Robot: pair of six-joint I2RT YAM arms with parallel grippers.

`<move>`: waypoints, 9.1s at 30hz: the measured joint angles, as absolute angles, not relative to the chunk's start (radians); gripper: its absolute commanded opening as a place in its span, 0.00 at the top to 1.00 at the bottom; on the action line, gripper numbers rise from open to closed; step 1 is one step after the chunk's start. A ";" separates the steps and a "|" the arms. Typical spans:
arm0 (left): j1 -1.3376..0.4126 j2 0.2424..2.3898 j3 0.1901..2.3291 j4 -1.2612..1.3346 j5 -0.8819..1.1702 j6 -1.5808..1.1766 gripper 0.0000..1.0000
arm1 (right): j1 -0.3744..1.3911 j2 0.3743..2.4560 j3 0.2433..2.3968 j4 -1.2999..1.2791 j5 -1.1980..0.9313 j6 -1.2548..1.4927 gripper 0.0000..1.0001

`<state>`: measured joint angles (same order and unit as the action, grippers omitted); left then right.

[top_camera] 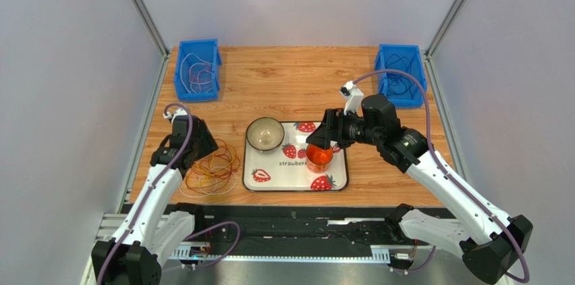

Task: Untangle the cables
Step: Place the cable in the bin, then pick up the cable from the cable.

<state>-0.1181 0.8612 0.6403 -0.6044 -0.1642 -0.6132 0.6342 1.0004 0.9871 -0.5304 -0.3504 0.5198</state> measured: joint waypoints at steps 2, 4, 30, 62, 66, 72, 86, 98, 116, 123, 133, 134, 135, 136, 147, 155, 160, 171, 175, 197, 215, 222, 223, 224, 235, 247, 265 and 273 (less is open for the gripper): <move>-0.118 0.861 0.625 -0.603 -0.171 -0.616 0.35 | 0.634 1.000 0.981 -0.530 -0.350 0.520 0.18; -0.118 0.861 0.609 -0.598 -0.178 -0.617 0.37 | 0.635 1.000 0.979 -0.530 -0.351 0.521 0.18; -0.118 1.069 0.540 -0.513 -0.181 -0.623 0.52 | 0.635 1.033 0.979 -0.519 -0.350 0.518 0.18; -0.119 1.272 0.631 -0.521 -0.159 -0.622 1.00 | 0.635 1.044 0.979 -0.538 -0.337 0.480 0.18; -0.126 1.260 0.663 -0.561 -0.159 -0.619 1.00 | 0.635 1.044 0.979 -0.538 -0.334 0.480 0.19; -0.136 1.121 0.869 -0.683 -0.154 -0.612 1.00 | 0.635 1.044 0.979 -0.537 -0.336 0.482 0.19; -0.136 0.972 1.465 -0.855 0.010 -0.539 1.00 | 0.635 1.027 0.991 -0.530 -0.370 0.493 0.19; -0.137 0.804 1.464 -0.715 0.205 -0.490 1.00 | 0.643 1.029 0.991 -0.434 -0.453 0.530 0.18; -0.137 0.525 1.159 -0.798 0.289 -0.478 1.00 | 0.833 1.764 1.449 -0.222 -0.553 0.820 0.24; -0.137 0.430 1.102 -0.864 0.274 -0.454 1.00 | 0.875 2.075 1.791 -0.244 -0.639 0.867 0.32; -0.144 0.349 1.041 -0.926 0.255 -0.419 1.00 | 0.948 2.352 2.008 -0.359 -0.668 0.875 0.37; -0.148 0.349 1.041 -0.926 0.253 -0.416 1.00 | 0.958 2.371 2.028 -0.364 -0.671 0.875 0.37; -0.151 0.349 1.041 -0.926 0.251 -0.414 1.00 | 0.965 2.384 2.042 -0.367 -0.673 0.875 0.38; -0.155 0.349 1.041 -0.928 0.248 -0.413 1.00 | 0.974 2.403 2.067 -0.376 -0.676 0.876 0.39; -0.189 0.347 1.058 -0.967 0.199 -0.390 1.00 | 1.007 2.468 2.161 -0.387 -0.691 0.891 0.52; -0.196 0.347 1.066 -0.974 0.197 -0.390 1.00 | 1.007 2.474 2.175 -0.383 -0.691 0.902 1.00; -0.198 0.347 1.080 -0.977 0.197 -0.391 1.00 | 1.007 2.484 2.192 -0.382 -0.692 0.916 1.00; -0.202 0.347 1.092 -0.992 0.204 -0.418 0.57 | 0.909 2.261 2.164 -0.573 -0.670 0.709 1.00; -0.202 0.345 1.092 -0.991 0.204 -0.432 0.33 | 0.817 2.061 2.173 -0.623 -0.645 0.604 1.00; -0.202 0.367 1.093 -1.003 0.078 -0.439 0.22 | 0.827 1.488 1.980 -0.591 -0.594 0.229 1.00; -0.202 0.404 1.063 -0.881 0.261 -0.403 0.32 | 0.843 1.392 1.936 -0.401 -0.701 0.256 1.00; -0.202 0.360 1.066 -0.756 0.441 -0.382 0.36 | 0.844 1.384 1.871 -0.390 -0.722 0.261 1.00; -0.202 0.361 1.071 -0.734 0.464 -0.378 0.36 | 0.844 1.384 1.861 -0.391 -0.731 0.262 1.00; -0.202 0.363 1.076 -0.711 0.488 -0.375 0.36 | 0.844 1.384 1.856 -0.392 -0.736 0.262 1.00; -0.202 0.481 1.143 -0.469 0.717 -0.381 0.40 | 0.862 1.374 1.799 -0.393 -0.781 0.265 1.00; -0.202 0.614 1.160 -0.334 0.852 -0.438 0.49 | 0.908 1.375 1.791 -0.398 -0.787 0.266 1.00; -0.203 0.644 1.190 -0.320 0.807 -0.464 1.00 | 0.962 1.422 1.791 -0.409 -0.727 0.273 0.43; -0.203 0.739 1.500 -0.516 0.499 -0.342 1.00 | 0.963 1.351 1.653 -0.469 -0.417 0.267 0.40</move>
